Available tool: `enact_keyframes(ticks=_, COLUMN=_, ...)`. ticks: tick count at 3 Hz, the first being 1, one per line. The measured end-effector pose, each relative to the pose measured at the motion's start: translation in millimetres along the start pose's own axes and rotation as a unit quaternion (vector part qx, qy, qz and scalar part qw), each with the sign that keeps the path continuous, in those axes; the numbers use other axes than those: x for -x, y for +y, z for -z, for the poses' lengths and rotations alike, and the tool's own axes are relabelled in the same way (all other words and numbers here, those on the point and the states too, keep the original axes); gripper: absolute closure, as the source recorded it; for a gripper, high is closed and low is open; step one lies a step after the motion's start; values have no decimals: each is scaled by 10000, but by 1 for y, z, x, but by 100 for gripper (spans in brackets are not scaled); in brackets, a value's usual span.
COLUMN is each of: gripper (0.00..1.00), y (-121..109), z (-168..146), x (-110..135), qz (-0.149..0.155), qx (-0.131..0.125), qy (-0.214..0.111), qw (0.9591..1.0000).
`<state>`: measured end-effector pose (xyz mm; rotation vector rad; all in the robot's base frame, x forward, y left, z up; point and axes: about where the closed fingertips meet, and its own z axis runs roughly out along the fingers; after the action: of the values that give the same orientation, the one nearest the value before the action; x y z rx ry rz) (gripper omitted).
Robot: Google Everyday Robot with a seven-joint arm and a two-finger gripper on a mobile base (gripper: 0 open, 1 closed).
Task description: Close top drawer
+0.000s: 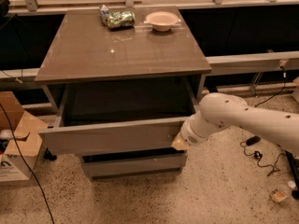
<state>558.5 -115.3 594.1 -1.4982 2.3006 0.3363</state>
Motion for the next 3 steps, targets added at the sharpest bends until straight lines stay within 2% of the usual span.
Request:
enact_keyframes(ticks=1, gripper=100, y=-6, z=-5, x=8, qz=122, qx=-88, qy=-64, qw=9999)
enact_keyframes(ticks=2, gripper=100, y=-29, z=-1, x=34, qz=439, qx=-328, qy=-227, qw=9982)
enact_keyframes(ticks=3, gripper=100, y=-65, z=10, x=73, qz=871, qx=-666, qy=-489, qw=9928)
